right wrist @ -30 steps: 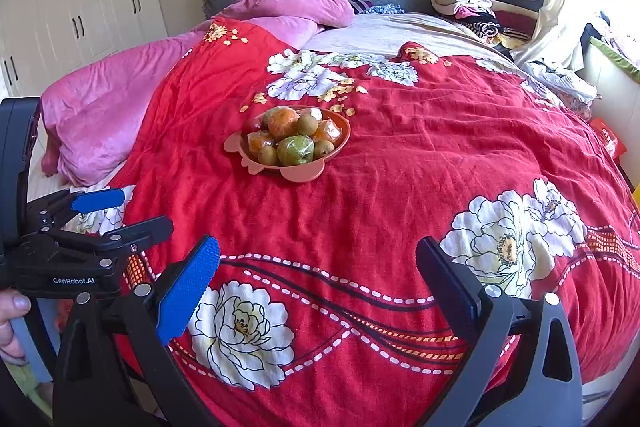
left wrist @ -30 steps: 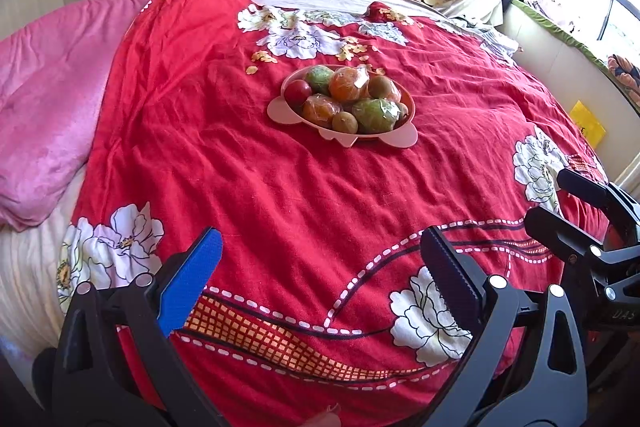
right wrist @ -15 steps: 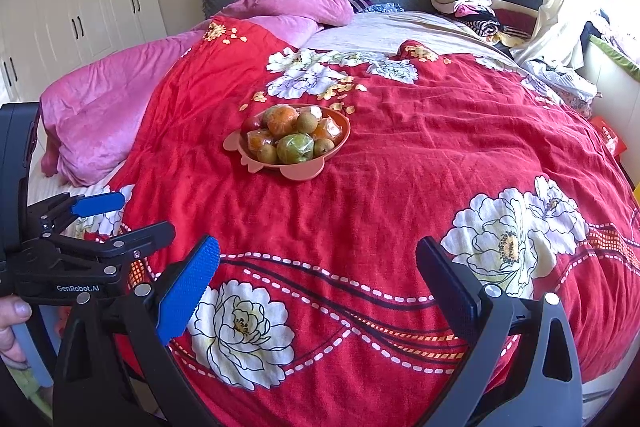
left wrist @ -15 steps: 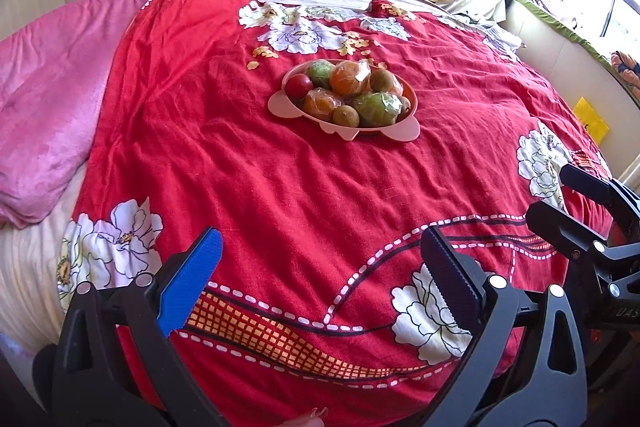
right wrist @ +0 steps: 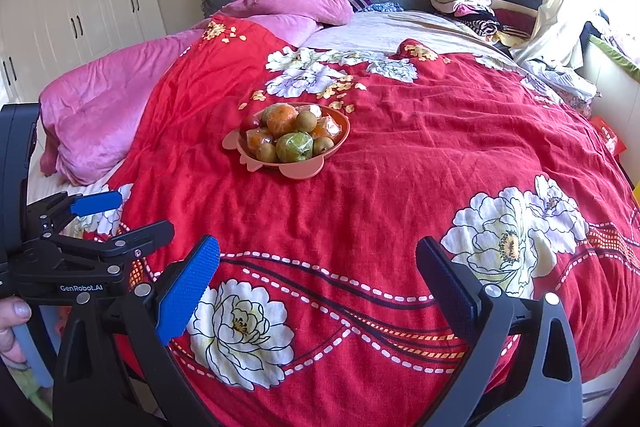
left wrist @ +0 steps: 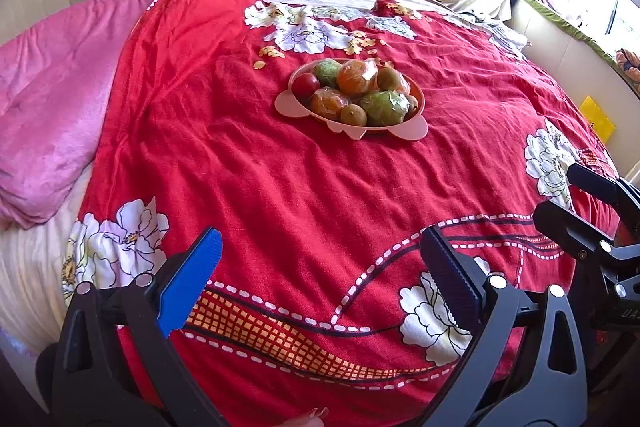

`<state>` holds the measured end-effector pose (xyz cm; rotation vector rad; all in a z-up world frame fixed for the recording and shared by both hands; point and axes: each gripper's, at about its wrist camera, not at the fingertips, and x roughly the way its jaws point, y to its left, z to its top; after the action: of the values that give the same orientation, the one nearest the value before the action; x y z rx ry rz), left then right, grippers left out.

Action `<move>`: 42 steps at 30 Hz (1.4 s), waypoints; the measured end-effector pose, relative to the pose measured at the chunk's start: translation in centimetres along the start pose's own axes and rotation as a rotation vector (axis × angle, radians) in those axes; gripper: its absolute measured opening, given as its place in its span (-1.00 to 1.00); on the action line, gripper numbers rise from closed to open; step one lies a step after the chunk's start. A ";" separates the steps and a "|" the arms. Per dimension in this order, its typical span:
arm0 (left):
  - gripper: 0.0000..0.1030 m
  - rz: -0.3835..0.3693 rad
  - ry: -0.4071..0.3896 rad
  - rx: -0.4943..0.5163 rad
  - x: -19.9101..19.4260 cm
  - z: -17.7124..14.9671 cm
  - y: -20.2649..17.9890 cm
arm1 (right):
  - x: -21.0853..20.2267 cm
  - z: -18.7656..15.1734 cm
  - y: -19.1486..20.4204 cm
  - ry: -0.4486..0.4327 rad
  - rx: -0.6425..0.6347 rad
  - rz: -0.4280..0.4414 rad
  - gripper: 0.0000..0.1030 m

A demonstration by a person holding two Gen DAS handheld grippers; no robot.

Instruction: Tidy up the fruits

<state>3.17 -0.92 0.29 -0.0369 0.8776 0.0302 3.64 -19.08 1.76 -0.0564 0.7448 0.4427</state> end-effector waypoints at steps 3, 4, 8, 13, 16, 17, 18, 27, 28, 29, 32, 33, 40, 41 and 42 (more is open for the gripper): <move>0.81 0.002 0.001 0.000 0.0 0.0 0.0 | 0.0 0.0 0.0 -0.001 -0.001 -0.001 0.91; 0.81 -0.002 0.002 0.000 0.0 0.0 0.0 | 0.0 0.0 0.0 -0.002 -0.001 0.002 0.91; 0.81 0.002 0.002 0.000 -0.1 0.0 0.0 | 0.0 0.0 0.0 0.000 0.000 0.001 0.91; 0.81 0.004 0.001 0.001 -0.1 0.0 0.0 | 0.0 0.0 0.1 -0.001 -0.001 -0.001 0.91; 0.81 0.006 0.003 0.000 -0.1 0.0 0.0 | 0.1 0.0 0.0 0.001 -0.001 -0.003 0.91; 0.81 0.005 0.002 0.001 -0.1 0.0 0.0 | 0.1 0.0 0.0 0.000 -0.001 -0.002 0.91; 0.81 0.007 0.002 0.000 -0.1 0.0 0.0 | 0.1 0.0 0.0 0.001 -0.001 -0.002 0.91; 0.81 0.005 0.004 -0.001 0.0 0.0 0.1 | 0.1 -0.1 0.1 0.005 -0.007 -0.004 0.91; 0.81 0.004 0.004 -0.001 0.0 0.0 0.1 | 0.1 -0.1 0.2 0.003 -0.008 -0.002 0.91; 0.81 0.006 0.003 -0.001 -0.1 0.0 0.2 | 0.0 -0.1 0.1 0.000 -0.006 -0.003 0.91; 0.81 0.010 0.002 0.001 -0.1 -0.1 0.1 | 0.1 -0.1 0.1 0.001 -0.003 -0.003 0.91; 0.81 0.011 0.002 -0.001 -0.1 -0.1 0.2 | 0.1 -0.1 0.1 0.001 -0.003 -0.005 0.91; 0.81 0.013 0.005 0.002 0.0 -0.1 0.1 | 0.2 -0.2 0.0 0.002 0.000 -0.008 0.91; 0.81 0.011 0.004 0.004 -0.1 -0.1 0.2 | 0.2 -0.2 0.0 0.003 -0.001 -0.008 0.91; 0.81 0.010 0.004 0.005 0.0 -0.1 0.1 | 0.2 -0.2 0.0 0.004 -0.001 -0.009 0.91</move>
<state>3.10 -0.78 0.28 -0.0276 0.8819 0.0377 3.67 -19.03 1.48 -0.0613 0.7476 0.4349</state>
